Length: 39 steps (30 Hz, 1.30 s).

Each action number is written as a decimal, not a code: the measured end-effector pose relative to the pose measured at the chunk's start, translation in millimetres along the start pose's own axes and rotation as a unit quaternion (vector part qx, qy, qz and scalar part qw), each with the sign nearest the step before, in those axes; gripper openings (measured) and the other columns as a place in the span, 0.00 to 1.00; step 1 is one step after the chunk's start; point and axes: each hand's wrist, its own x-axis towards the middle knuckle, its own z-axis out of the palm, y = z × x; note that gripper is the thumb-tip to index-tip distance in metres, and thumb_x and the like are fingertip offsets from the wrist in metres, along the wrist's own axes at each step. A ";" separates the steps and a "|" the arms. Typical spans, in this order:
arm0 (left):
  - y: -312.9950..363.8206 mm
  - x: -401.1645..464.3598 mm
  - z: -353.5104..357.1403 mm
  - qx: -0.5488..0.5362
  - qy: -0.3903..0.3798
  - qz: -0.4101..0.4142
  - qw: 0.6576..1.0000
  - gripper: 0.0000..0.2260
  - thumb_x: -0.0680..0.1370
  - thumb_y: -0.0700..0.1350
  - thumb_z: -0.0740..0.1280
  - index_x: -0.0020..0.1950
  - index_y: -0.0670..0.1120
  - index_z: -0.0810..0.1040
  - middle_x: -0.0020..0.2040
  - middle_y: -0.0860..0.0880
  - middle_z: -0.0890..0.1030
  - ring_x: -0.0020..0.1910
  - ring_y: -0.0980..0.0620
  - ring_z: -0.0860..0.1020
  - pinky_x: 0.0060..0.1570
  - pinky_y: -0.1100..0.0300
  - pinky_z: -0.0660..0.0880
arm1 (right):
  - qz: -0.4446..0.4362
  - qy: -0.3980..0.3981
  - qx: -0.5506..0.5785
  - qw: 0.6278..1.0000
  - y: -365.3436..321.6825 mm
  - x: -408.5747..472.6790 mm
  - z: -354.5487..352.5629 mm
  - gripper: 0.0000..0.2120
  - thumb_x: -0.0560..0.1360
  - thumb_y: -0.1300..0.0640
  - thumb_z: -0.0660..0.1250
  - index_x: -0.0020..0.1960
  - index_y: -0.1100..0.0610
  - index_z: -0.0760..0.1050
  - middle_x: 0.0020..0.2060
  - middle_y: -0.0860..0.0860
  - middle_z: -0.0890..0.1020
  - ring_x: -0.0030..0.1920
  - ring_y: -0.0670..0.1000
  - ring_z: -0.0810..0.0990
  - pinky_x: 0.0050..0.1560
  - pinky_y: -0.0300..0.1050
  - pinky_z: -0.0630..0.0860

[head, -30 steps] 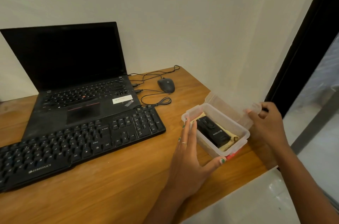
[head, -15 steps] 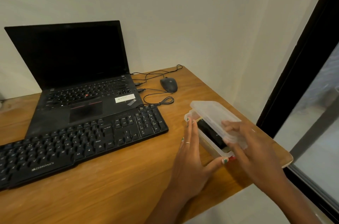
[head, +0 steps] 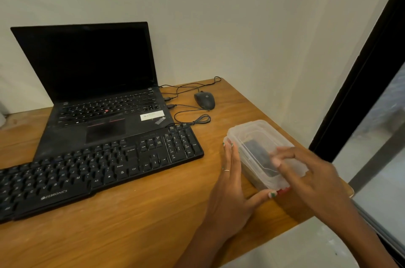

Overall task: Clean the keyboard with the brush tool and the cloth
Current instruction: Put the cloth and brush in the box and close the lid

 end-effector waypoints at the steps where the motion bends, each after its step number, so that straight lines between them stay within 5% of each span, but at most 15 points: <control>1: 0.5 0.1 -0.4 0.003 -0.001 -0.003 1.000 0.49 0.73 0.67 0.65 0.71 0.60 0.25 0.74 0.63 0.27 0.76 0.62 0.37 0.74 0.61 0.53 | 0.008 0.046 -0.025 0.999 1.0 4.7 -1.2 0.10 0.73 0.38 0.61 0.46 0.41 0.76 0.47 0.37 0.79 0.50 0.44 0.78 0.47 0.34 0.77; 4: 3.0 0.7 -1.5 0.006 -0.013 -0.026 1.000 0.49 0.73 0.68 0.64 0.70 0.61 0.24 0.73 0.63 0.27 0.77 0.60 0.43 0.70 0.65 0.54 | 0.082 0.092 -0.115 0.986 10.5 22.3 -3.3 0.15 0.75 0.42 0.60 0.57 0.49 0.74 0.53 0.48 0.78 0.54 0.50 0.75 0.53 0.51 0.74; 8: 4.4 -0.4 -2.5 0.008 -0.024 -0.037 0.999 0.50 0.72 0.69 0.63 0.69 0.60 0.23 0.73 0.63 0.27 0.77 0.59 0.46 0.69 0.64 0.57 | 0.194 -0.027 -0.041 0.980 26.6 35.7 3.5 0.17 0.77 0.46 0.57 0.62 0.51 0.71 0.53 0.48 0.77 0.49 0.47 0.77 0.45 0.38 0.74; 11: 3.5 -0.7 -3.3 0.003 -0.026 -0.039 0.999 0.50 0.72 0.69 0.64 0.68 0.61 0.23 0.74 0.62 0.28 0.77 0.59 0.46 0.71 0.63 0.57 | 0.194 -0.043 0.009 0.980 33.1 36.0 6.2 0.10 0.78 0.49 0.58 0.58 0.47 0.71 0.45 0.42 0.76 0.44 0.43 0.76 0.39 0.35 0.72; 18: 1.1 -0.2 -1.0 -0.008 -0.016 -0.037 0.999 0.51 0.72 0.68 0.65 0.69 0.61 0.23 0.75 0.62 0.28 0.77 0.59 0.44 0.69 0.67 0.54 | 0.173 -0.094 0.016 0.980 33.4 41.4 -7.3 0.10 0.79 0.54 0.59 0.59 0.47 0.73 0.49 0.45 0.78 0.49 0.46 0.78 0.47 0.38 0.75; 26: 4.3 -1.1 -2.2 -0.002 -0.016 -0.042 0.999 0.50 0.73 0.67 0.66 0.70 0.63 0.24 0.73 0.64 0.25 0.78 0.58 0.41 0.75 0.57 0.56 | 0.174 -0.104 -0.035 0.979 33.8 43.8 -5.9 0.10 0.78 0.55 0.59 0.59 0.51 0.74 0.49 0.48 0.78 0.46 0.47 0.78 0.48 0.41 0.76; 29: 4.2 -1.1 0.0 0.034 0.006 0.004 0.999 0.45 0.74 0.63 0.64 0.77 0.59 0.34 0.74 0.62 0.28 0.76 0.57 0.35 0.76 0.51 0.47 | 0.155 -0.100 -0.082 0.979 36.8 41.2 0.2 0.13 0.80 0.54 0.57 0.61 0.53 0.73 0.49 0.47 0.77 0.45 0.46 0.76 0.45 0.35 0.72; 33: 2.3 0.8 0.8 0.073 0.031 0.028 0.996 0.34 0.72 0.57 0.56 0.78 0.57 0.55 0.79 0.60 0.44 0.77 0.59 0.37 0.75 0.49 0.37 | 0.101 -0.028 -0.116 0.988 36.1 34.1 7.7 0.16 0.79 0.55 0.57 0.66 0.53 0.70 0.56 0.48 0.75 0.53 0.47 0.73 0.56 0.45 0.72; 36: 1.6 -0.1 0.6 0.071 0.055 0.017 0.996 0.30 0.73 0.55 0.52 0.77 0.57 0.59 0.78 0.61 0.48 0.77 0.61 0.40 0.75 0.52 0.37 | 0.047 -0.021 -0.121 0.991 31.9 21.5 4.2 0.16 0.78 0.45 0.57 0.62 0.49 0.72 0.58 0.46 0.76 0.57 0.48 0.74 0.60 0.55 0.74; 39: 1.9 -0.7 0.7 0.071 0.068 0.011 0.995 0.28 0.74 0.54 0.49 0.76 0.58 0.60 0.78 0.61 0.49 0.77 0.61 0.41 0.75 0.53 0.38 | 0.028 -0.089 -0.087 0.992 31.9 0.5 -3.1 0.22 0.69 0.30 0.54 0.61 0.34 0.67 0.63 0.31 0.68 0.64 0.38 0.66 0.66 0.49 0.65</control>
